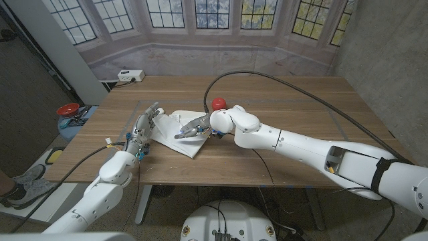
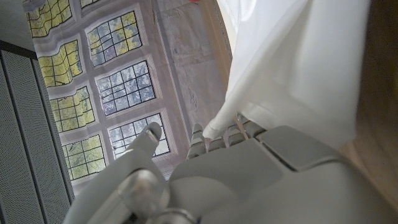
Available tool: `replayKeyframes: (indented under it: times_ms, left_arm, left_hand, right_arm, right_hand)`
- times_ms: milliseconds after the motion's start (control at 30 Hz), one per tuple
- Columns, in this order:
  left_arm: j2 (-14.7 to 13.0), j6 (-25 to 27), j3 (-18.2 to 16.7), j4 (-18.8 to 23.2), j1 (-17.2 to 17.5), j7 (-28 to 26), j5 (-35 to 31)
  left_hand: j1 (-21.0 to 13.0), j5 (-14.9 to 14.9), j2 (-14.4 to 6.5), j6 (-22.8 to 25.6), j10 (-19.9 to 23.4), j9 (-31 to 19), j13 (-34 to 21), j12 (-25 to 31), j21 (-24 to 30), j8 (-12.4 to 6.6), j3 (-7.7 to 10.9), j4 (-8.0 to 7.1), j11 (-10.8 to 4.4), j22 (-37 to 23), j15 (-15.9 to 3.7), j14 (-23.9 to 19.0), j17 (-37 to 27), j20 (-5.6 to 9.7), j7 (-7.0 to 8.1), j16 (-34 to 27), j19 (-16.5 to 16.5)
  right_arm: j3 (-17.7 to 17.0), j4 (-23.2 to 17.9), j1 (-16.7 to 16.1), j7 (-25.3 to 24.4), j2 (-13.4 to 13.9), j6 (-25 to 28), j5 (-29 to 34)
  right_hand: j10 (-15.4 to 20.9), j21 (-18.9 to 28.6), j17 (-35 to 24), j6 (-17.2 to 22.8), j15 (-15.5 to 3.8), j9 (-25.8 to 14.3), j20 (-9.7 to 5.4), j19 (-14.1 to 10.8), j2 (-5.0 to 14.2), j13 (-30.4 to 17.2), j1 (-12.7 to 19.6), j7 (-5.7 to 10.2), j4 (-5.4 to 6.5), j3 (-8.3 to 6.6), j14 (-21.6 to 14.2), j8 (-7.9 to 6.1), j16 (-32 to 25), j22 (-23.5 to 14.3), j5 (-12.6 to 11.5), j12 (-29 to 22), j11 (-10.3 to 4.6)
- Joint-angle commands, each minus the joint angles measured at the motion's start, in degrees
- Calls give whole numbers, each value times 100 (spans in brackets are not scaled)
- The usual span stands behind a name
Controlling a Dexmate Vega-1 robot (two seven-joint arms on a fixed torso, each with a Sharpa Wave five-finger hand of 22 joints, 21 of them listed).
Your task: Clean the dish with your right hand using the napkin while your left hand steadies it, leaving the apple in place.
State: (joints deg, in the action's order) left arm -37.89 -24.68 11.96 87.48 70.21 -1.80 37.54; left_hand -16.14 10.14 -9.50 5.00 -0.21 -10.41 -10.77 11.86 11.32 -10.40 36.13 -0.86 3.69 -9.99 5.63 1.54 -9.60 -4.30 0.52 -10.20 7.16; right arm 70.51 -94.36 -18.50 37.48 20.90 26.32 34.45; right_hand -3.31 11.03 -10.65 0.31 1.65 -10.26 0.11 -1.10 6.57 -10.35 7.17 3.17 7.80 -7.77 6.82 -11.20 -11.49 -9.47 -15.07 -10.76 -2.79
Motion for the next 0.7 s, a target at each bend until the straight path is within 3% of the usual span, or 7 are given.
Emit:
replayKeyframes:
  times_ms: [33, 700]
  left_arm:
    - [-20, 12, 5, 89, 51, -55, -50]
    - [-15, -3, -14, 237, 218, -153, -76]
  left_hand:
    - [-6, -3, -6, 26, 2, -17, -29, 13, -5, -34, 44, 22, 30, -10, 30, 25, -13, -4, -18, 7, -10]
    - [-41, -5, -3, 97, 29, -16, -28, 22, -2, -54, 63, 70, 52, -10, 33, -9, -4, -12, -28, 0, -5]
  right_arm:
    - [-35, -33, 19, -128, 99, 16, -92]
    - [-162, -315, -24, -271, 273, 76, -66]
  right_hand:
    - [23, 36, -19, 9, -2, -15, 45, -123, 13, -3, -42, -3, -27, -20, -10, 7, -19, -19, -22, -28, 11]
    - [94, 49, -13, 46, 5, -14, 31, -230, 52, -5, -17, -116, -56, -65, -84, 5, -23, -18, -48, -37, 67]
